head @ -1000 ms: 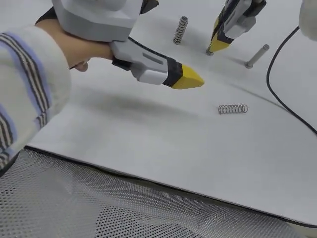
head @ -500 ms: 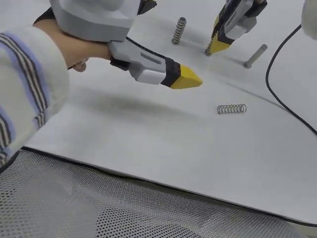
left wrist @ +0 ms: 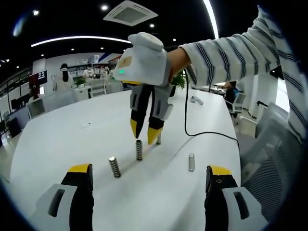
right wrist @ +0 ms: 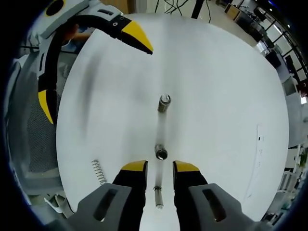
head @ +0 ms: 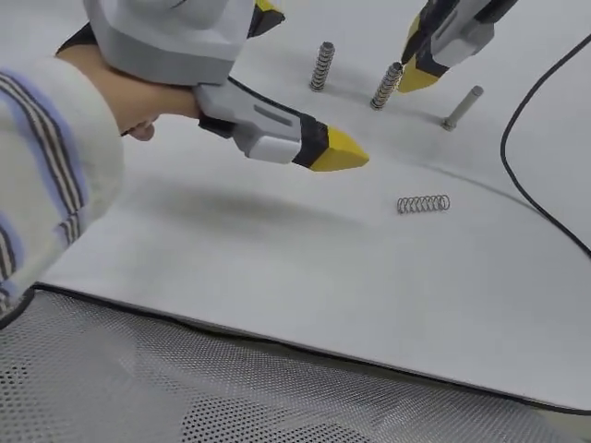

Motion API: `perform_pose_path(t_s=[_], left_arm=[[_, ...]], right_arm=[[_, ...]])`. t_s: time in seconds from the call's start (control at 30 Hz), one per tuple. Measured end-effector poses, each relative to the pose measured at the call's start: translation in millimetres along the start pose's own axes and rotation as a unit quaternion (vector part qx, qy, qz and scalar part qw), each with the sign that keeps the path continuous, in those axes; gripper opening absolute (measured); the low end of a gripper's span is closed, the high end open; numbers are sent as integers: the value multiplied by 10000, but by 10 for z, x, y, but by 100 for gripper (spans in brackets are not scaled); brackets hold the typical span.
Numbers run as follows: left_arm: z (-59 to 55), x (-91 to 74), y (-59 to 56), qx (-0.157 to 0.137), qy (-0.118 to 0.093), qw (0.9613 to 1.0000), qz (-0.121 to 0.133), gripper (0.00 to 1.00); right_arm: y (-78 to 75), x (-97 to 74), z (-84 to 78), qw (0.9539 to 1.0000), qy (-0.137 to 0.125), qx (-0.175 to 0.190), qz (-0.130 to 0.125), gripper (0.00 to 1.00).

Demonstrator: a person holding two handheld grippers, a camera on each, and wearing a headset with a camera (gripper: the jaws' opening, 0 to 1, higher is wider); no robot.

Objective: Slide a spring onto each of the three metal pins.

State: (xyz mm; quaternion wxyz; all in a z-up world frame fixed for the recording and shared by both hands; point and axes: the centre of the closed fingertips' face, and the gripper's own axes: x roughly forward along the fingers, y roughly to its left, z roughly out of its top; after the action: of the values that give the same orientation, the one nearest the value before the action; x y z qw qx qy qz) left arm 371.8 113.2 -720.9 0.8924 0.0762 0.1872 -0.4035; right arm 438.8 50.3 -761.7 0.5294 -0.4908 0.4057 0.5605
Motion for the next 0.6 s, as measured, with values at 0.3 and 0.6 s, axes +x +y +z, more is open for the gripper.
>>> perform_pose_path(t_s=[0.3,0.6], left_arm=[[-19,-48,-13,100,105,9999,-9,95],[-47,-83,-49,122,228,9996,-64,95]], right_arm=[[151,-302,-125,9962,-691,438,-299,23],[312,-571,-267,9881,-1183,687,-709,35]])
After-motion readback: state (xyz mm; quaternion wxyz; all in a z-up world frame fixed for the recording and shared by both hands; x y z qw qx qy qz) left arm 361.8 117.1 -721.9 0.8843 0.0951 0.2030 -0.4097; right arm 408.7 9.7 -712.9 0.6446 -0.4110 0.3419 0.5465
